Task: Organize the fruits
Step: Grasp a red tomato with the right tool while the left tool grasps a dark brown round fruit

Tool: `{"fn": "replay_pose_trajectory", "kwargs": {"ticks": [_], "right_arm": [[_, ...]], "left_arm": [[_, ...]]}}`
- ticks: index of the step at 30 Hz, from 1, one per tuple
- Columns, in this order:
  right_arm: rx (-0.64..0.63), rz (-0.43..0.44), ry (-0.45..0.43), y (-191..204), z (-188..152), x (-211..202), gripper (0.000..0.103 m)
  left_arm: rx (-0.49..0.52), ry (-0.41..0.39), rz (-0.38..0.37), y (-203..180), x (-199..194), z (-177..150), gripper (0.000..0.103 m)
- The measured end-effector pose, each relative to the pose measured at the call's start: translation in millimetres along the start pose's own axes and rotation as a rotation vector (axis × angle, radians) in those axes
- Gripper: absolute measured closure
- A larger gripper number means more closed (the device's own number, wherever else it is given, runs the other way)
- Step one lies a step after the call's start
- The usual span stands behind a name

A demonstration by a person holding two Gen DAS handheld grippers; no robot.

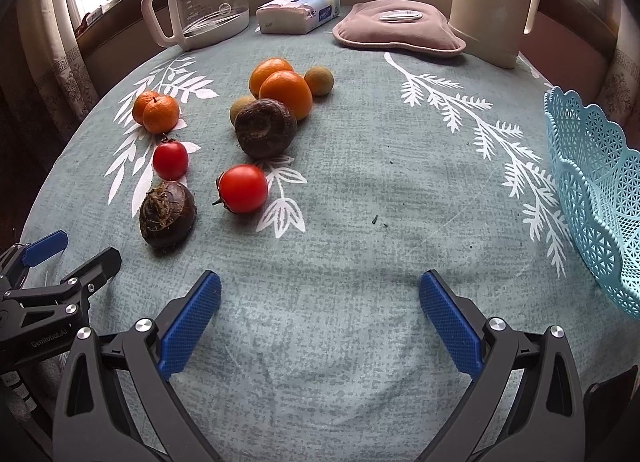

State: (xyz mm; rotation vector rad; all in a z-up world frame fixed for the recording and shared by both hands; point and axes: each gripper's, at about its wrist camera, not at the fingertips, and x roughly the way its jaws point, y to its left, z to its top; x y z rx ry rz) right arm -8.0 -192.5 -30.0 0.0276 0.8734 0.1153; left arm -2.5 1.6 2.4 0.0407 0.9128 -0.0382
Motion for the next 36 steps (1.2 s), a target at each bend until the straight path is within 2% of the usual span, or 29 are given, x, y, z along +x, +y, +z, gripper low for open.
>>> {"fn": "replay_pose_trajectory", "kwargs": {"ticks": [9,15,20,25,27,34,36], "right_arm": [[0.062,0.058,-0.008,-8.1,11.7,-2.8,0.002],[0.046,0.08,-0.075,-4.2,20.1,-13.5,0.002],[0.038,0.109,-0.114,0.2,24.8,-18.6,0.004],[0.029,0.119,-0.095,3.7,28.5,-8.6,0.019],[0.03,0.129,-0.08,4.1,30.4,-3.0,0.03],[0.01,0.161,-0.069,13.2,35.2,4.8,0.043],[0.004,0.172,-0.058,15.6,36.0,8.9,0.051]], "left_arm": [[-0.008,-0.006,-0.026,1.9,-1.3,10.4,0.005],[-0.034,-0.054,-0.01,9.0,-6.5,24.6,0.005],[-0.062,-0.099,-0.03,18.1,-16.8,34.1,0.005],[-0.057,-0.107,-0.041,17.5,-19.2,36.0,0.005],[-0.052,-0.103,-0.043,16.4,-17.4,34.5,0.005],[-0.053,-0.093,-0.053,17.1,-13.9,33.3,0.005],[-0.051,-0.092,-0.059,16.7,-13.4,32.7,0.005]]}}
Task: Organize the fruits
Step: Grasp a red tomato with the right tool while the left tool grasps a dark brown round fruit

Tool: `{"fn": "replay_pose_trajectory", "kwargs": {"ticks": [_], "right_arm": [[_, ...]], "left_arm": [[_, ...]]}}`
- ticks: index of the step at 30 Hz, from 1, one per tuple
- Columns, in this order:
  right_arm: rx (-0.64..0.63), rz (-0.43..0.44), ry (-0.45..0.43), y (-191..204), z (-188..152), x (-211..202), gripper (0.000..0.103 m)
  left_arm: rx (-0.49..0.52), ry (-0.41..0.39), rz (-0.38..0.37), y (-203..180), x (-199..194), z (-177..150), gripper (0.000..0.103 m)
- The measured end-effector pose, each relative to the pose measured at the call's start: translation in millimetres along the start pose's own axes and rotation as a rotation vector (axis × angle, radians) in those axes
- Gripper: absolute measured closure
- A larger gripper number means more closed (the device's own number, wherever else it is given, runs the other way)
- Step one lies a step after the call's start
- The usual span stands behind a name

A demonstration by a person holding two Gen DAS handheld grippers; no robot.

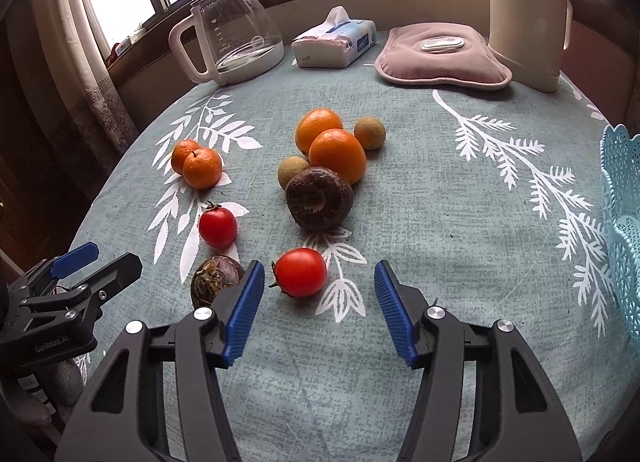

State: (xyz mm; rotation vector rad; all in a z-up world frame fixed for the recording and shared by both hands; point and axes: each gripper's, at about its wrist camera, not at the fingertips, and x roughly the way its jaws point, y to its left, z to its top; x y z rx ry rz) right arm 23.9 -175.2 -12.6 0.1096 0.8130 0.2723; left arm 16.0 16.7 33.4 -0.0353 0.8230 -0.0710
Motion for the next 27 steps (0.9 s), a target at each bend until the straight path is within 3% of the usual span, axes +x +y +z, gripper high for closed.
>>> {"fn": "replay_pose_trajectory", "kwargs": {"ticks": [3,10,24,27], "right_arm": [[-0.003,0.018,0.018,0.9,-1.1,6.0,0.062],[-0.007,0.021,0.013,0.4,-2.1,6.1,0.073],[0.048,-0.001,-0.064,-19.9,2.0,-27.5,0.074],[0.066,-0.015,-0.081,-29.9,2.1,-37.4,0.074]], "left_arm": [[0.01,-0.001,-0.007,-2.4,0.0,-0.8,0.005],[0.032,-0.002,-0.032,-9.0,-0.1,-2.7,0.006],[0.075,0.019,-0.132,-39.2,2.3,-4.1,0.019],[0.09,0.039,-0.157,-49.6,8.1,-5.2,0.026]]}}
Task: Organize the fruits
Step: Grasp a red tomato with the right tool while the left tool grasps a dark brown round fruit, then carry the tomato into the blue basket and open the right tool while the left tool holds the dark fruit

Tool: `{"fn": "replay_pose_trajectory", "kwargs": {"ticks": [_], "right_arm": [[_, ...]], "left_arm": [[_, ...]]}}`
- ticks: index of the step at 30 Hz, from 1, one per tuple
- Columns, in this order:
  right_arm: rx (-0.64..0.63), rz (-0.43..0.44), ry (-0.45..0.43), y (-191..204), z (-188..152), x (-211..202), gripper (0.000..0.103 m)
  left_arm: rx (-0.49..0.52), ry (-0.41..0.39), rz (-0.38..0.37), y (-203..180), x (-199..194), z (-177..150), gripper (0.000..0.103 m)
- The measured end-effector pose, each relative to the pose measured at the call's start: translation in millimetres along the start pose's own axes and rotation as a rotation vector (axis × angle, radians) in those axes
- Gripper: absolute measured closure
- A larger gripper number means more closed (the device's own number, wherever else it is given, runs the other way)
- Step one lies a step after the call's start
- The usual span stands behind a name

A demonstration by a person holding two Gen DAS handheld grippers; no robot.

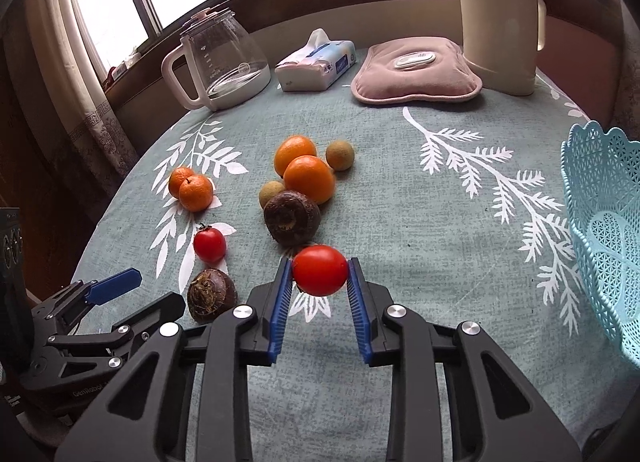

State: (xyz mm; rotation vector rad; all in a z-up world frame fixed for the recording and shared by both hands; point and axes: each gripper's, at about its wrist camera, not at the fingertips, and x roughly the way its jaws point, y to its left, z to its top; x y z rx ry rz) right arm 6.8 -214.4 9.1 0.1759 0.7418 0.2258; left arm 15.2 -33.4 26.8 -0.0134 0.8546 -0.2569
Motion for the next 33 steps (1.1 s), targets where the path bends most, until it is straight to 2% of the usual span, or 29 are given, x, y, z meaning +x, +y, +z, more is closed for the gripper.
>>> {"fn": "replay_pose_trajectory", "kwargs": {"ticks": [7,12,16,20,27,33], "right_arm": [[0.038,-0.022,-0.055,-21.2,2.8,-25.3,0.074],[0.059,-0.033,-0.092,-35.0,4.9,-40.8,0.074],[0.081,-0.02,-0.081,-45.2,1.0,-42.7,0.074],[0.073,-0.002,-0.04,-42.8,-10.6,-37.9,0.073],[0.078,-0.015,0.031,-46.0,-39.6,-37.5,0.062],[0.076,-0.019,0.07,-46.7,-49.8,-26.8,0.062]], "left_arm": [[0.005,0.045,-0.036,-13.4,18.3,1.3,0.037],[0.017,0.052,-0.031,-21.5,25.9,2.0,0.047],[0.012,0.051,-0.057,-24.6,25.8,2.2,0.061],[0.005,0.047,-0.054,-25.0,25.0,2.0,0.061],[-0.007,0.034,-0.057,-21.6,18.1,2.9,0.061],[-0.007,0.02,-0.063,-23.0,11.4,4.5,0.061]]}}
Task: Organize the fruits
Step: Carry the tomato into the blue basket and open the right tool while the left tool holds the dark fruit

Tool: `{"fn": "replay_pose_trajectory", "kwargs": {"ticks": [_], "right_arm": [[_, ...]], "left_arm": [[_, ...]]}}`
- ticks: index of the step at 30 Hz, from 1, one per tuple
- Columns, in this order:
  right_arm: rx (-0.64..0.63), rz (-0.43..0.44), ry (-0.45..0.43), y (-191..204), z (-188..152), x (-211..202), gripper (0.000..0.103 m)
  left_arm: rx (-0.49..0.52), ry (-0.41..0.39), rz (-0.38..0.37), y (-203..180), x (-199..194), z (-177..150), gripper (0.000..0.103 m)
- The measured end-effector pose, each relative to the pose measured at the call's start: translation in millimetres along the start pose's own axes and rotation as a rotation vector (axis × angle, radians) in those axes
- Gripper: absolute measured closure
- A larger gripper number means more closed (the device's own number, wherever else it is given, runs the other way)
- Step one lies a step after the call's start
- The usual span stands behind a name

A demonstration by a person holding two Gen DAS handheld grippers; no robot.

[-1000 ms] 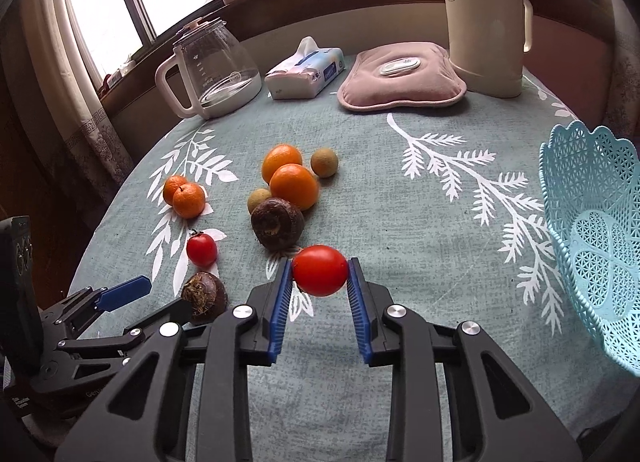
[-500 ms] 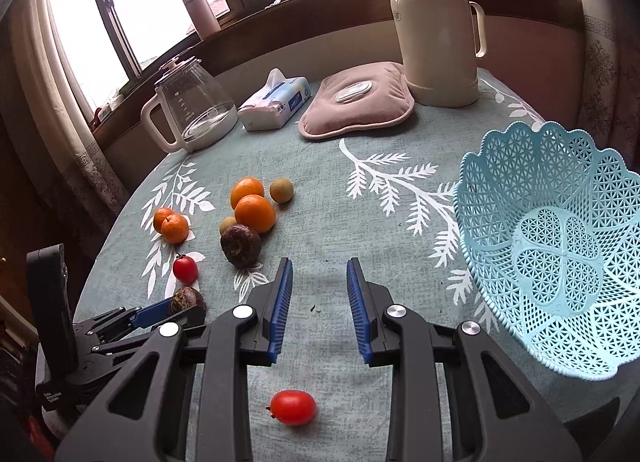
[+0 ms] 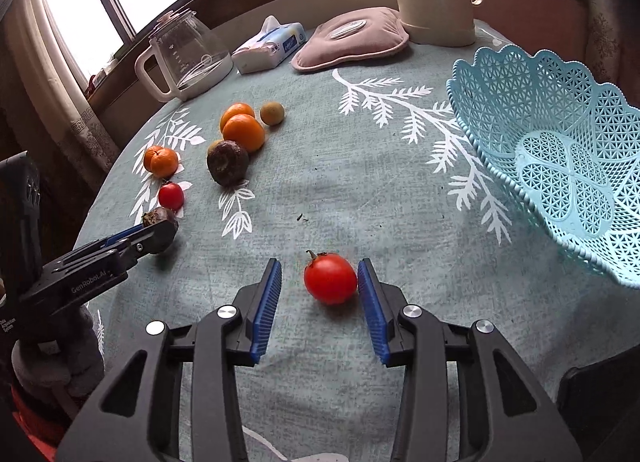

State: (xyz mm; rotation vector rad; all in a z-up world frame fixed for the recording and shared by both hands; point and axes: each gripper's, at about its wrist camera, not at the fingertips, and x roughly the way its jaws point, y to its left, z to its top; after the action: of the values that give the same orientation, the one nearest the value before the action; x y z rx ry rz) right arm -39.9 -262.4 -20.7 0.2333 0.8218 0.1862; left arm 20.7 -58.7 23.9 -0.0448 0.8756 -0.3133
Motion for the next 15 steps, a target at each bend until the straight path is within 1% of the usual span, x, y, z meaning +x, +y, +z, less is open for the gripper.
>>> {"fn": "replay_pose_trajectory", "kwargs": {"ticks": [3,10,13,14,15], "right_arm": [[-0.017,0.0,0.007,5.0,-2.4,3.9,0.062],[-0.055,-0.039,0.002,11.2,-5.5,4.1,0.062],[-0.084,-0.074,-0.003,16.0,-8.0,3.6,0.067],[-0.088,-0.076,-0.002,16.3,-8.4,3.2,0.072],[-0.087,-0.073,-0.001,16.1,-8.2,2.5,0.075]], "left_arm": [[0.002,-0.006,-0.002,-0.9,-3.6,0.5,0.061],[0.007,-0.001,-0.006,-5.1,-3.8,0.0,0.061],[0.007,0.003,-0.008,-6.1,-3.2,-0.7,0.061],[0.007,0.003,-0.008,-6.3,-3.2,-0.9,0.061],[0.008,0.003,-0.008,-6.6,-3.2,-0.9,0.061]]}}
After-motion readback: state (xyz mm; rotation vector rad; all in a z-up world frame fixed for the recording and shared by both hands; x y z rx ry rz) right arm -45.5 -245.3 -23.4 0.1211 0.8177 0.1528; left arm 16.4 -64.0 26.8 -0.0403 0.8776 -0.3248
